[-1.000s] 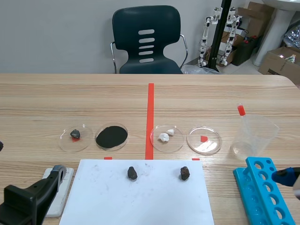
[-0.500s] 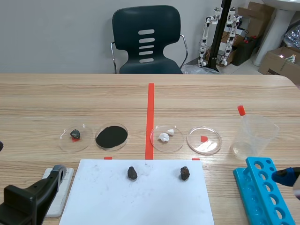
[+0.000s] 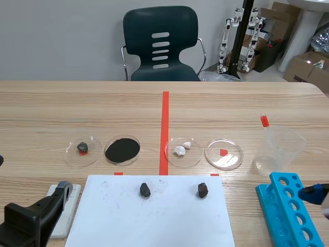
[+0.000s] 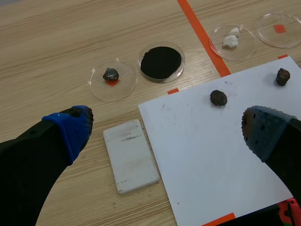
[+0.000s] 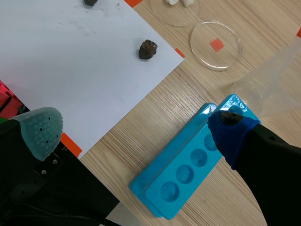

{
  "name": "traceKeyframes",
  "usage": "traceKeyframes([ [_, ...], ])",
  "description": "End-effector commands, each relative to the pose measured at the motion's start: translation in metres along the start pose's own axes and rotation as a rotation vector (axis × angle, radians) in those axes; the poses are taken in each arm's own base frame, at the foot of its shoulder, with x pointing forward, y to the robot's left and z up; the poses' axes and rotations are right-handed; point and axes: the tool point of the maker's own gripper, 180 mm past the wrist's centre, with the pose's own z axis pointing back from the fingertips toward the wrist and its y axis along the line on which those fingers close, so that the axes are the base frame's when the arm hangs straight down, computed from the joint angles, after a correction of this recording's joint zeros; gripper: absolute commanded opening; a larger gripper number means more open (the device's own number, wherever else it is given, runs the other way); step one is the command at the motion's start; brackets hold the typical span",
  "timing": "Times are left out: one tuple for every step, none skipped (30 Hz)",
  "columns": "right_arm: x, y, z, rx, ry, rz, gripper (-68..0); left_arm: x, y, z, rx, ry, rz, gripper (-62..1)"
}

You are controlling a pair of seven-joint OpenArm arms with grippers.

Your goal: Return to the home posture

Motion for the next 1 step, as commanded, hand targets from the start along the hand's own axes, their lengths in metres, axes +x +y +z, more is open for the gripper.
traceKeyframes([
  [0.0108,-0.0042,0.0002,-0.01,-0.036,0.009,-1.9,0.0075,-0.0011,-0.0004,0.001,-0.029,0.01,1.4],
])
